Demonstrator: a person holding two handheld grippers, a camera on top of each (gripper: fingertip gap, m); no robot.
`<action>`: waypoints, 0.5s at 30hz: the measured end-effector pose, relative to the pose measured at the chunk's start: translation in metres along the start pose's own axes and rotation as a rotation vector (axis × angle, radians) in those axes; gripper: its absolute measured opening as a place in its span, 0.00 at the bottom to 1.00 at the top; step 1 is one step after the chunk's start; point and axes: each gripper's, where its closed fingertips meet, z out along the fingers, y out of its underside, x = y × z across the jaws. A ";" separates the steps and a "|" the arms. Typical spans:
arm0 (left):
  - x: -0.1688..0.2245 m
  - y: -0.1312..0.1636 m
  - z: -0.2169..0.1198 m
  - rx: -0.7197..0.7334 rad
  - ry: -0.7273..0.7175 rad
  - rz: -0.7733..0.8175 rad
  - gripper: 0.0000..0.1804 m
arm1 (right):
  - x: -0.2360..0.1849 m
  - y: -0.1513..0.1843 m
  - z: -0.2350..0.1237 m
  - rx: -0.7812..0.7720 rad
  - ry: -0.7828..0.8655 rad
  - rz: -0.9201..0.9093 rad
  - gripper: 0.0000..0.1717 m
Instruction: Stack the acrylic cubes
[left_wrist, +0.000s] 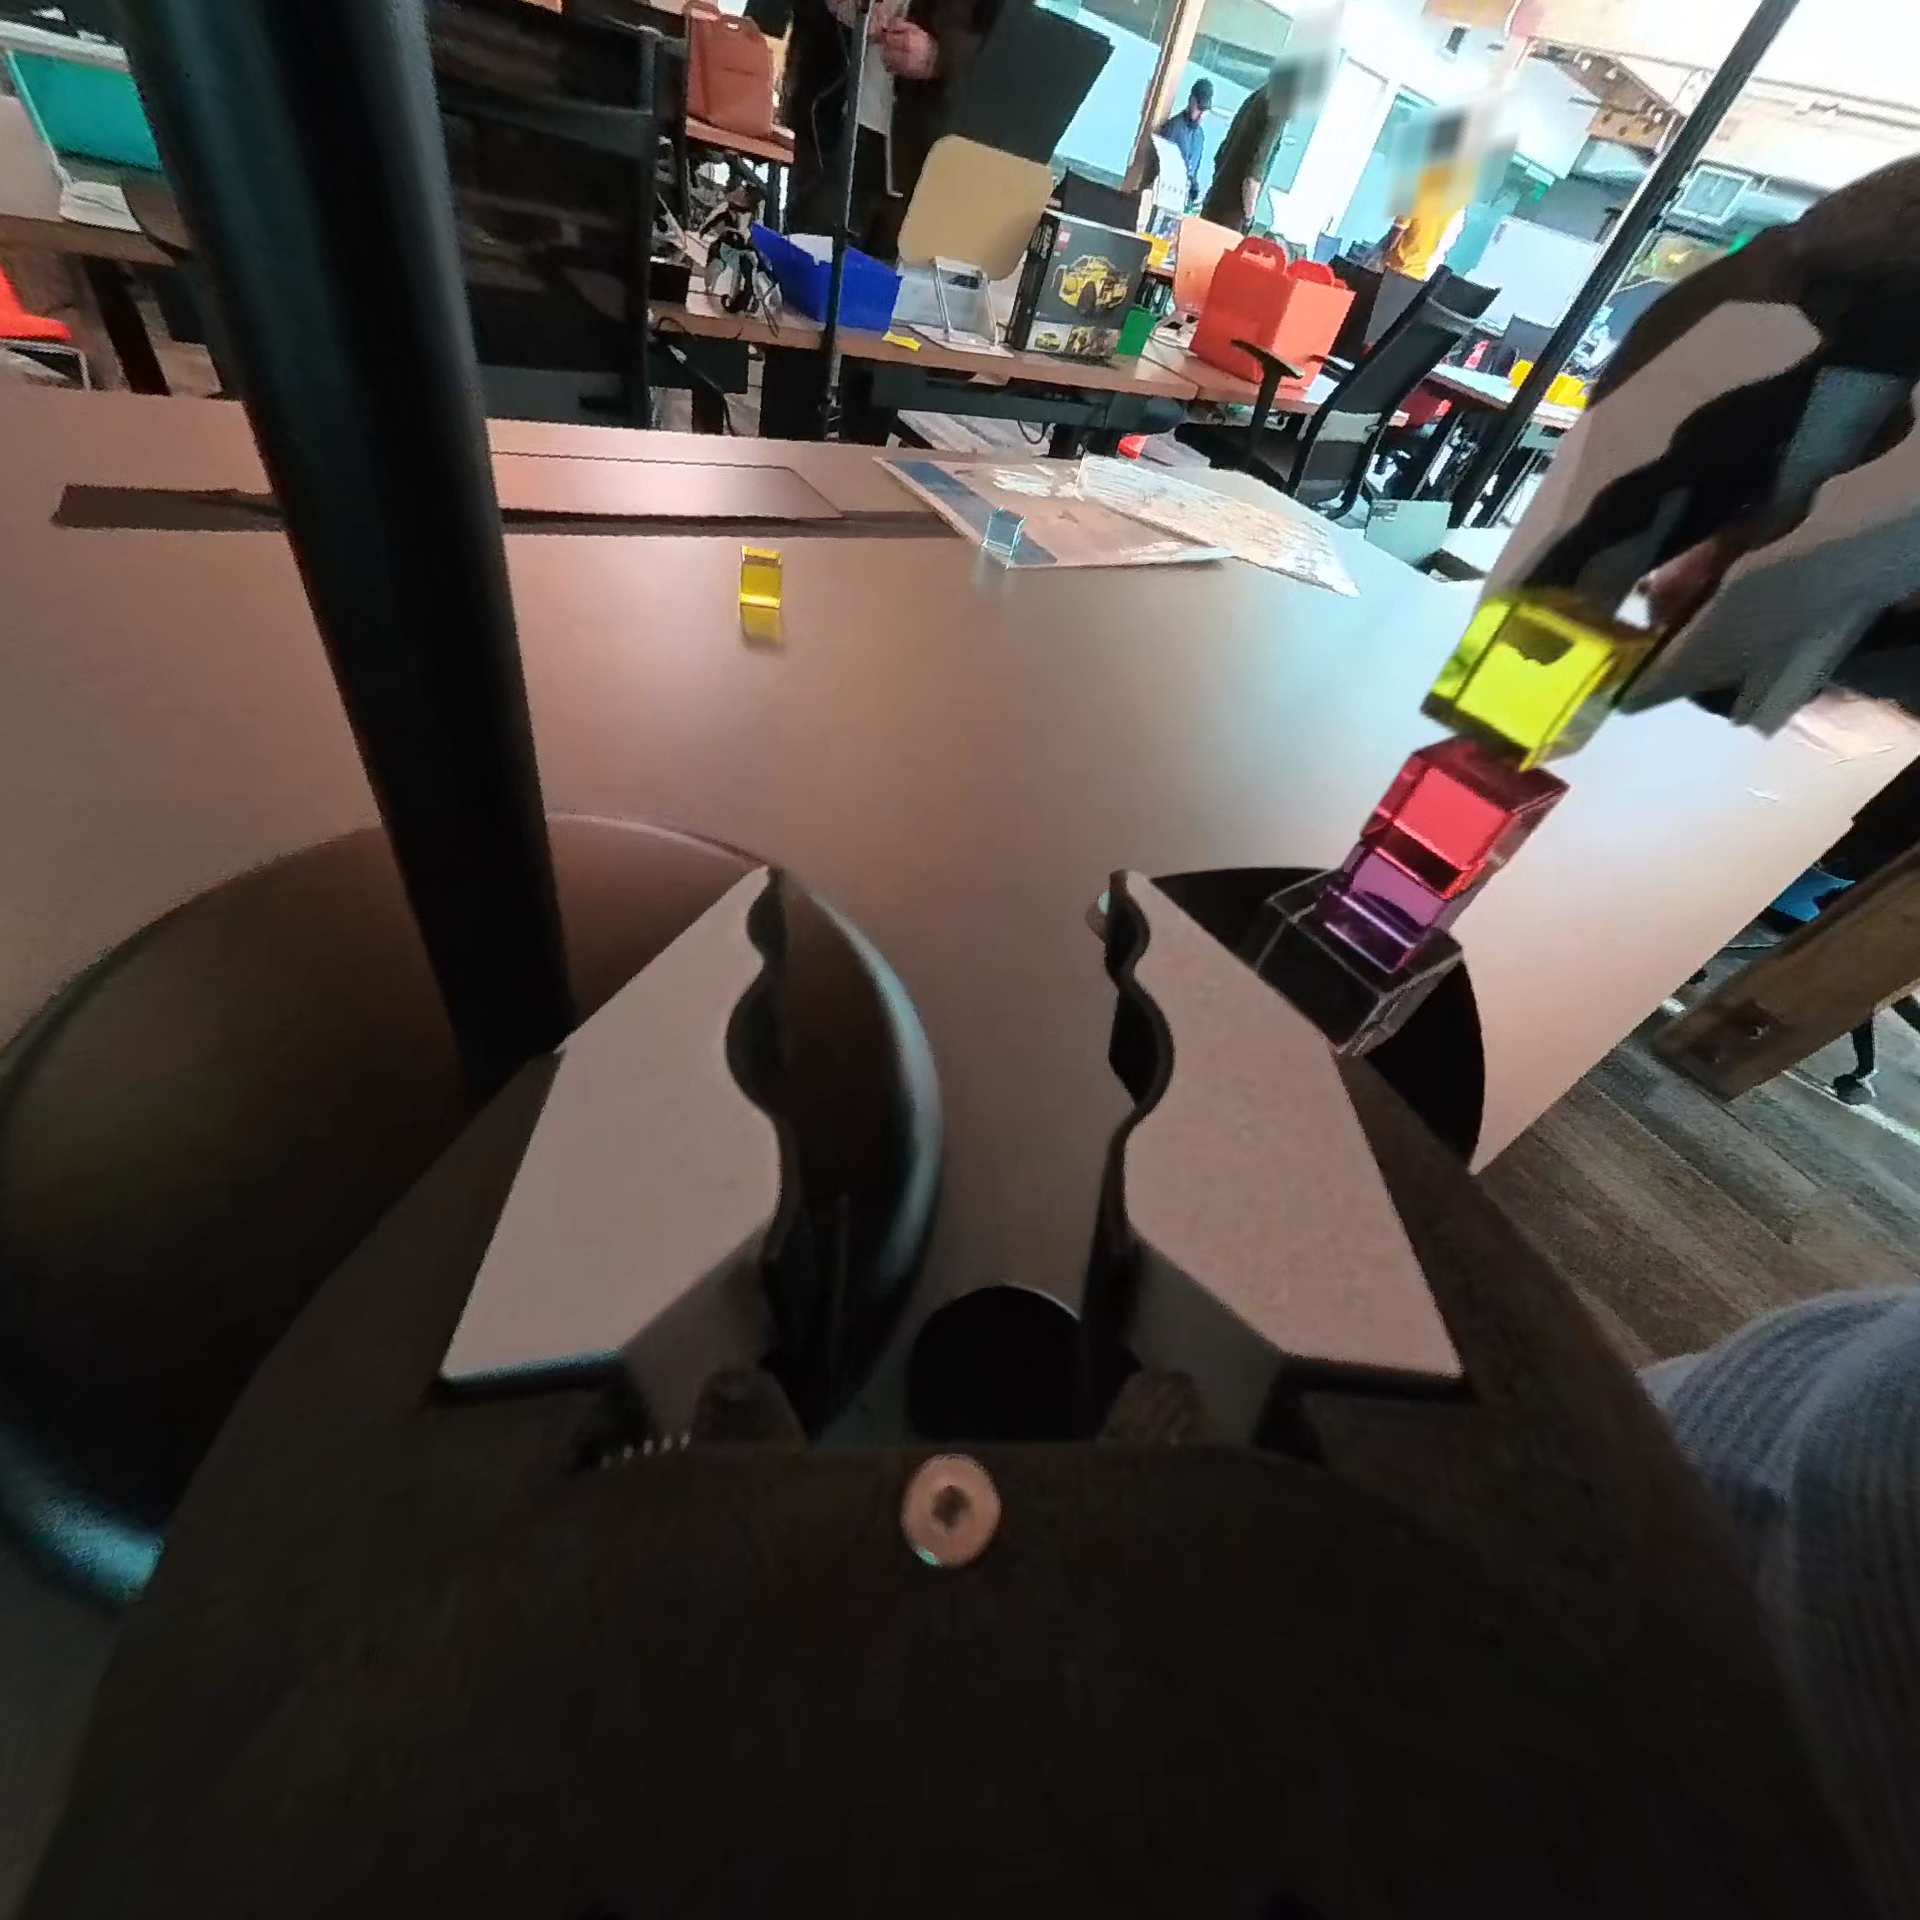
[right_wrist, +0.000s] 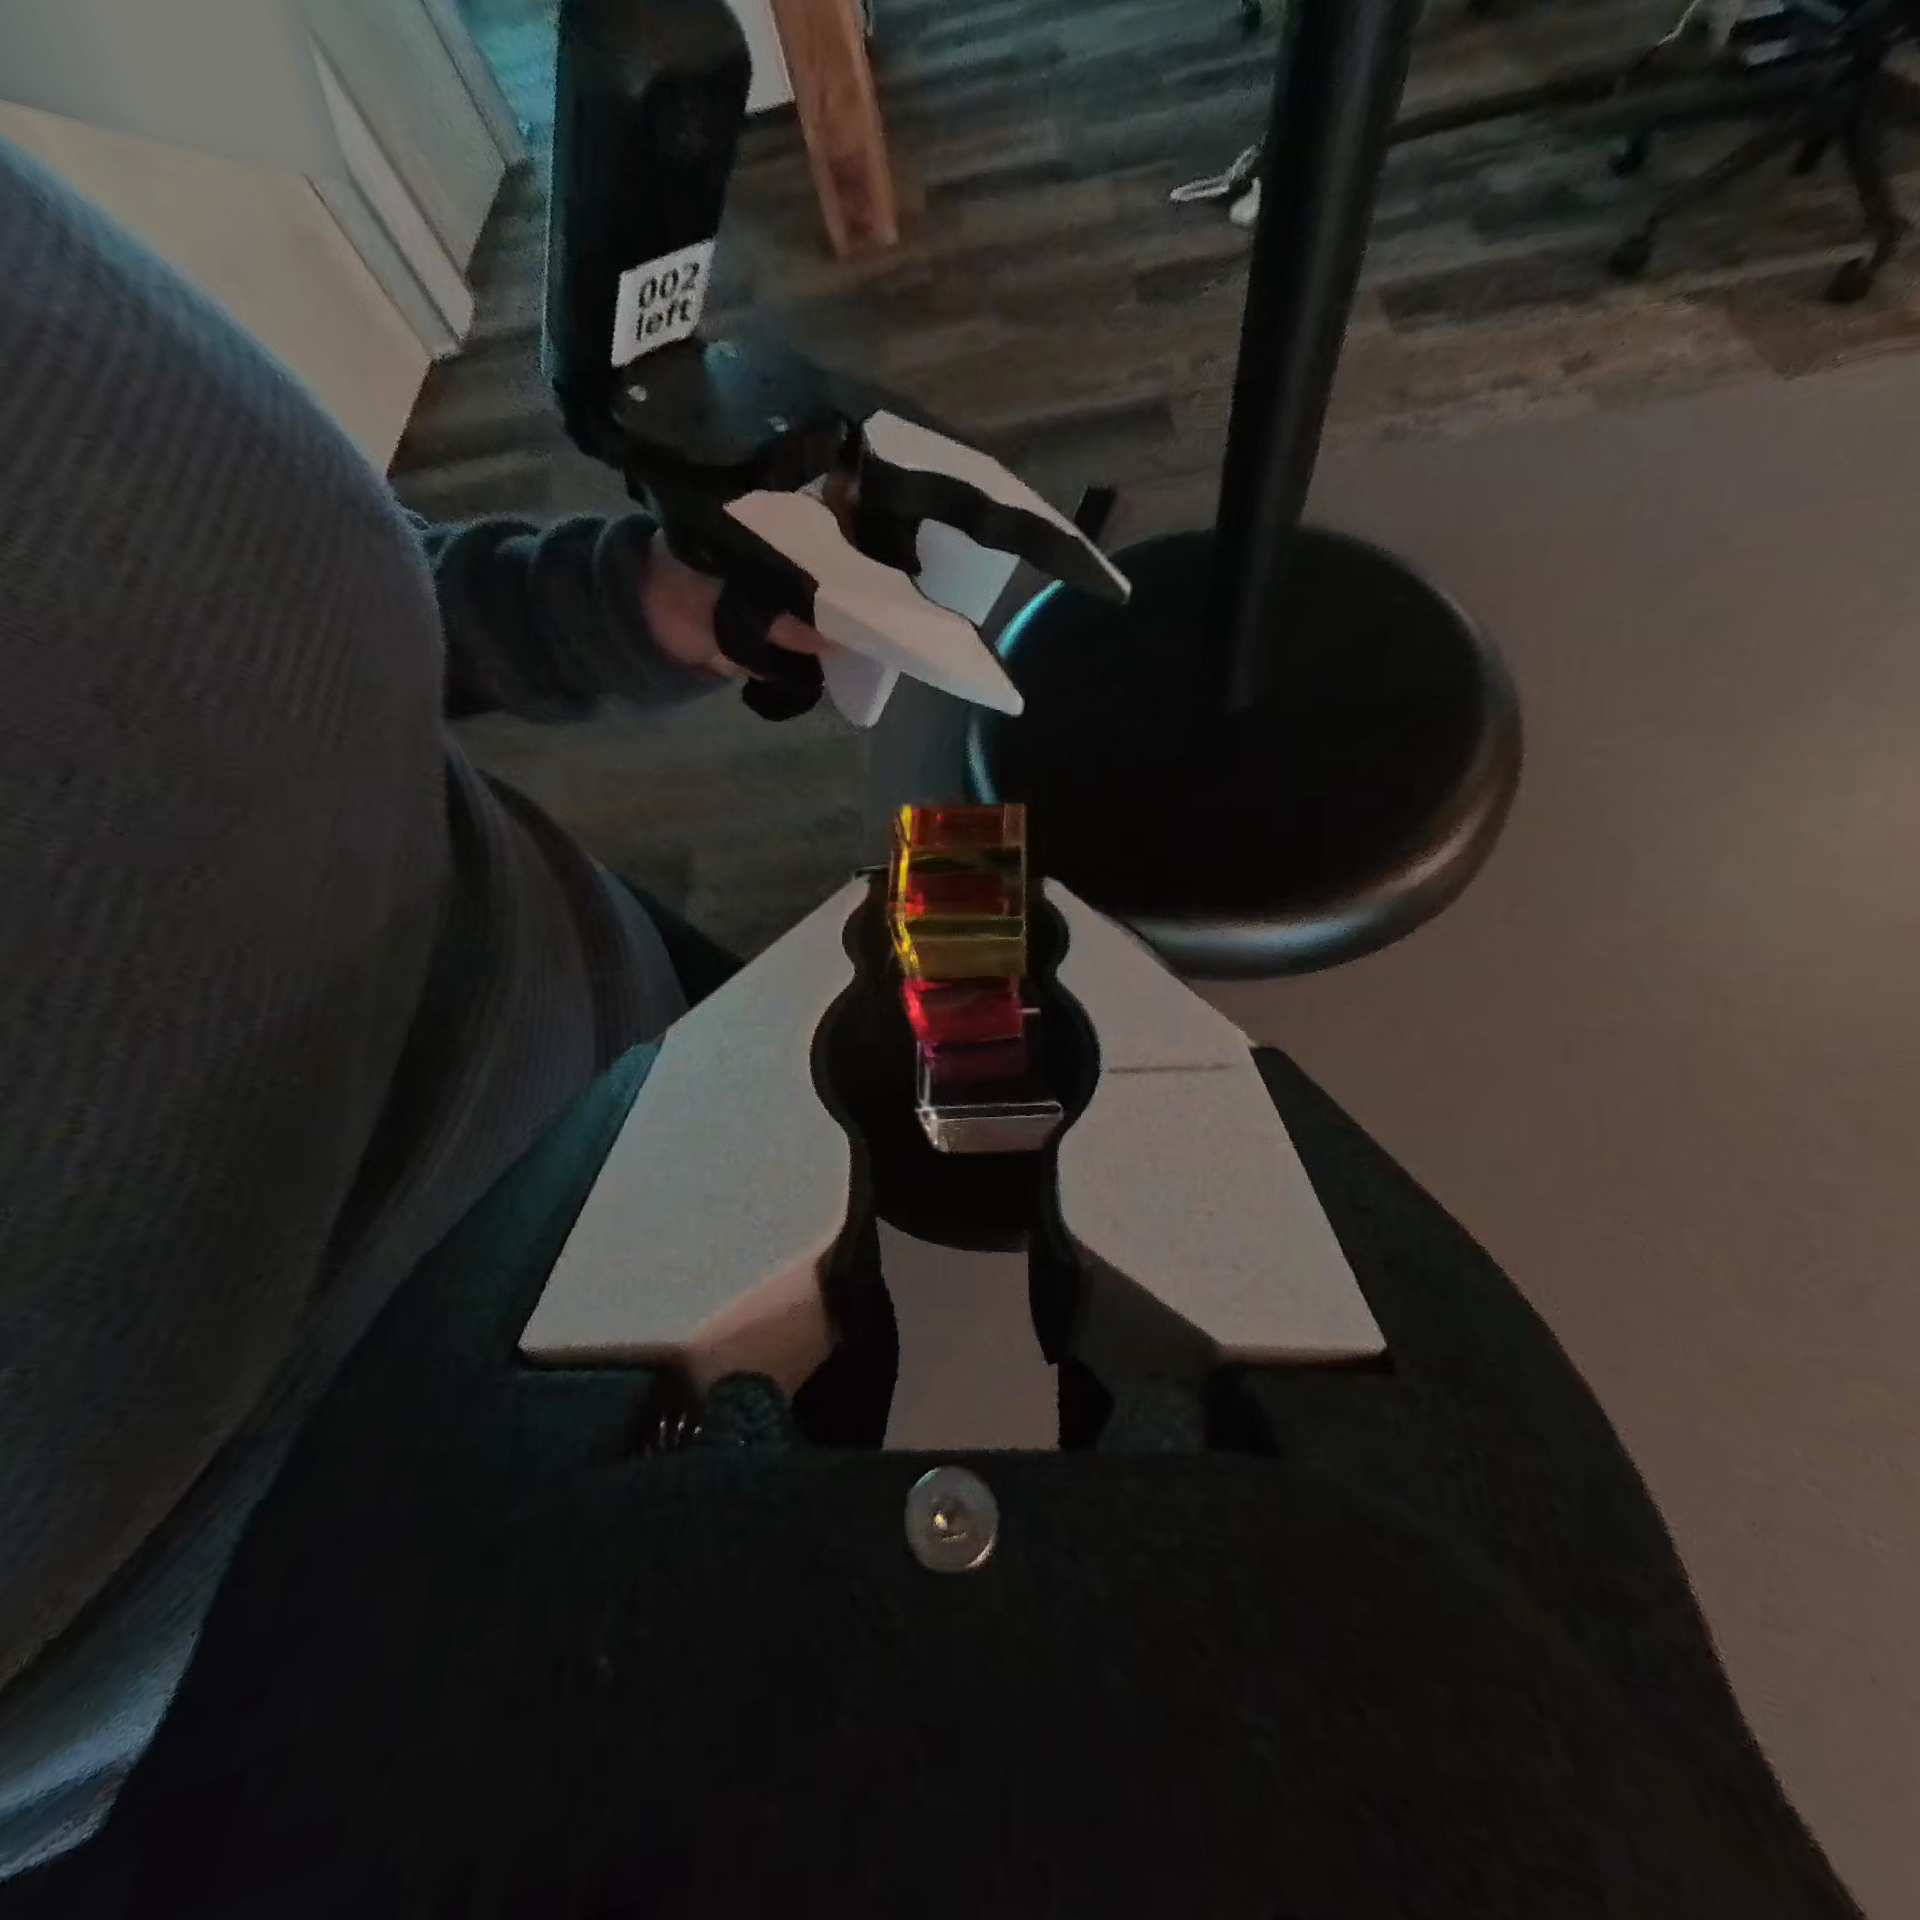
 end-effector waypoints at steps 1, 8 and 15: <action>0.000 -0.001 0.001 0.001 0.004 0.000 0.34 | 0.000 0.002 0.002 -0.010 -0.001 0.001 0.14; -0.001 0.002 0.000 -0.012 0.016 0.009 0.34 | -0.003 0.004 0.005 -0.028 -0.009 -0.013 0.14; -0.003 0.003 0.000 -0.021 0.030 0.012 0.34 | -0.006 0.005 0.007 -0.050 -0.010 -0.016 0.14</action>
